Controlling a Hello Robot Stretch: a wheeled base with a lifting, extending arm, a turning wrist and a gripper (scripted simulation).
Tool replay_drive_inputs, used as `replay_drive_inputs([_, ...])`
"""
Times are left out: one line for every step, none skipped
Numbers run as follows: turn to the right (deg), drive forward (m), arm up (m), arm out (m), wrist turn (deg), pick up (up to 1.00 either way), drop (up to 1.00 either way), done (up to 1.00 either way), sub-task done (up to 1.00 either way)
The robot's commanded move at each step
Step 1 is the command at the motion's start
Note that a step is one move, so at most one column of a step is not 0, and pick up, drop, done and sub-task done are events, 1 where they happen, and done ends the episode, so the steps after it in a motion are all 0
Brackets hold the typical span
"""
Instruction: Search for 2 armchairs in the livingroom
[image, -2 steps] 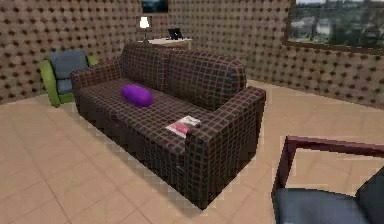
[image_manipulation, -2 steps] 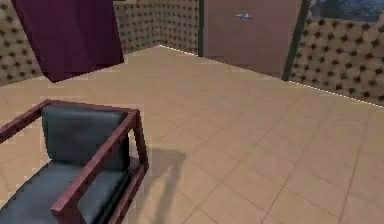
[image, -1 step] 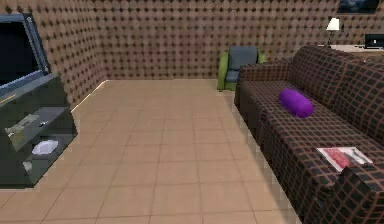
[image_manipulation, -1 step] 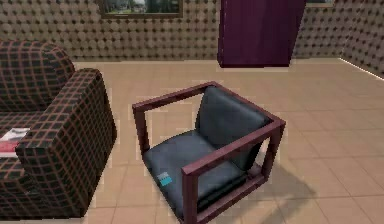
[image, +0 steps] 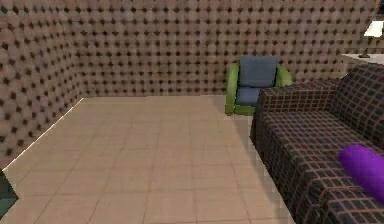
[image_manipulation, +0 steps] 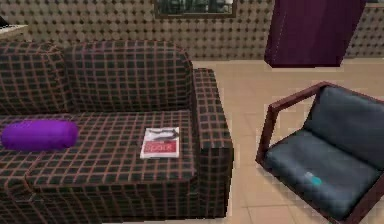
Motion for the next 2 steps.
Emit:
replay_drive_inputs([0.0,1.0,0.0,0.0,0.0,0.0,0.0,0.0,0.0])
replay_drive_inputs([0.0,0.8,0.0,0.0,0.0,0.0,0.0,0.0,0.0])
